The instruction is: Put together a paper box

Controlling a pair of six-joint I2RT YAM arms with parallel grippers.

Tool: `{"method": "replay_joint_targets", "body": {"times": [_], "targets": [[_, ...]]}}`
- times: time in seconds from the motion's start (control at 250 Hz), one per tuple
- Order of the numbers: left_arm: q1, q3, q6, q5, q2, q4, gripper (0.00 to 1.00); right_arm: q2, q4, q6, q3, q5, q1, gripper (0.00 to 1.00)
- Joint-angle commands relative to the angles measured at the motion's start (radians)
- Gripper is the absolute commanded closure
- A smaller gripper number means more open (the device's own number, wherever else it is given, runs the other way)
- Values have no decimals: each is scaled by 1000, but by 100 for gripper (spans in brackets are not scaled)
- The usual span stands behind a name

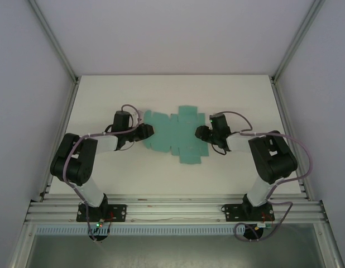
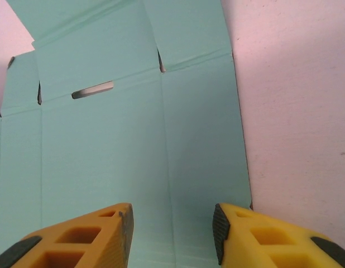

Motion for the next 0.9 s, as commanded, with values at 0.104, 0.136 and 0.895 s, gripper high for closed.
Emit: {"method": "replay_joint_targets", "body": {"times": [0.104, 0.136, 0.895], "targets": [[2, -41, -49, 37, -83, 124, 100, -94, -184, -67, -34, -49, -59, 51], [2, -42, -57, 50, -103, 133, 100, -134, -209, -89, -26, -49, -65, 49], [0, -64, -287, 131, -664, 163, 100, -698, -340, -214, 78, -486, -196, 37]]}}
